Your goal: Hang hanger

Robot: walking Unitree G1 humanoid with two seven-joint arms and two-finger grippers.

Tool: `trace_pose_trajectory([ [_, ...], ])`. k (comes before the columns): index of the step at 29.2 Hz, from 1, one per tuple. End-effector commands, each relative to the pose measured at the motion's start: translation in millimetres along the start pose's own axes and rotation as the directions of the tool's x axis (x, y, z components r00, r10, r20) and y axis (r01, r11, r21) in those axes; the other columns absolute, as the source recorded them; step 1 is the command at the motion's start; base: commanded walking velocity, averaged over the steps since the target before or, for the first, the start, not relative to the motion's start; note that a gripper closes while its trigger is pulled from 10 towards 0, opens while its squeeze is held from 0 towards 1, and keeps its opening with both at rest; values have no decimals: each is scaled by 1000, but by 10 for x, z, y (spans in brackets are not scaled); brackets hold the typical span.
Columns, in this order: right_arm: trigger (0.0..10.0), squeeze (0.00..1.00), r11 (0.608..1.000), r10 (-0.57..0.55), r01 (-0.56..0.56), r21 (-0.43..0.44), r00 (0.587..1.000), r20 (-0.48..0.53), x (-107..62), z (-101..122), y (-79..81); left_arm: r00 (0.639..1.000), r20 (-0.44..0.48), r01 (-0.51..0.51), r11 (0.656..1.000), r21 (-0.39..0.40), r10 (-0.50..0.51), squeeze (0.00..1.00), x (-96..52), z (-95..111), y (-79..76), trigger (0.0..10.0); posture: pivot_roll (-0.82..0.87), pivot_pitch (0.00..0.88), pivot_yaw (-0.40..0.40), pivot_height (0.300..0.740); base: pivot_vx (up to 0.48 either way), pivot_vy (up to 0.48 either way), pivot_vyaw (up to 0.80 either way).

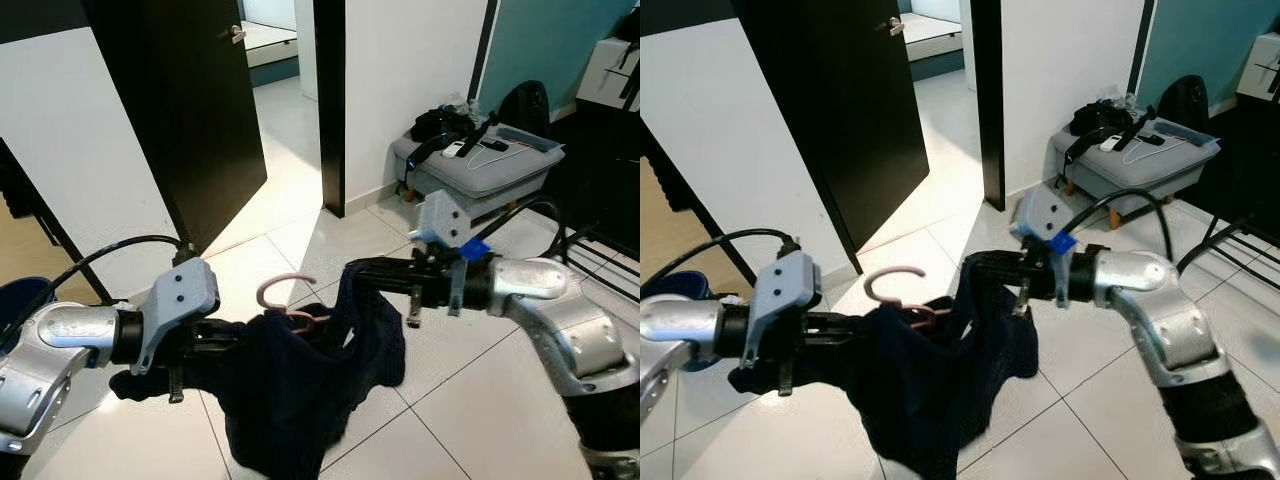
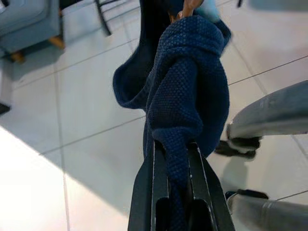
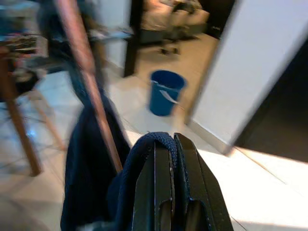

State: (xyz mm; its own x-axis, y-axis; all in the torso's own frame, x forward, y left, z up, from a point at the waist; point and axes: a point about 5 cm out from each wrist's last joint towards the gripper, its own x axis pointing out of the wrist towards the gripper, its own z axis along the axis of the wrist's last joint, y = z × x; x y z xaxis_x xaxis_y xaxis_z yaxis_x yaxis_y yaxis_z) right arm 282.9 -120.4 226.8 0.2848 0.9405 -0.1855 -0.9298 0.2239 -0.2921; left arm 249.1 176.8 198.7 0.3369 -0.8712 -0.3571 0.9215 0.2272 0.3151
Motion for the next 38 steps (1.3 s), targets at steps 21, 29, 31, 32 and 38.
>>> trace_pose_trajectory([
  [21,10000,0,991,-99,87,-103,988,-117,-58,-114,-179,992,-5,129,992,-6,-129,0,-157,26,-50,10000,-53,0,69,740,0,0,0],
  [29,10000,1000,999,-49,51,-6,978,202,254,285,-80,995,90,35,999,-37,-32,0,184,-6,-65,10000,-52,0,69,740,0,0,0],
  [31,10000,1000,997,-78,82,-9,975,208,221,294,-128,994,100,-46,997,-58,51,0,217,-29,-6,10000,-55,0,70,740,0,0,0],
  [32,10000,1000,997,-78,82,-9,975,208,221,294,-128,994,100,-46,997,-58,51,0,217,-29,-6,10000,-55,0,70,740,0,0,0],
  [38,10000,1000,970,-230,237,-46,965,128,21,196,-345,956,115,-256,958,-129,271,0,244,-82,176,10000,-58,0,66,740,0,0,0],
])
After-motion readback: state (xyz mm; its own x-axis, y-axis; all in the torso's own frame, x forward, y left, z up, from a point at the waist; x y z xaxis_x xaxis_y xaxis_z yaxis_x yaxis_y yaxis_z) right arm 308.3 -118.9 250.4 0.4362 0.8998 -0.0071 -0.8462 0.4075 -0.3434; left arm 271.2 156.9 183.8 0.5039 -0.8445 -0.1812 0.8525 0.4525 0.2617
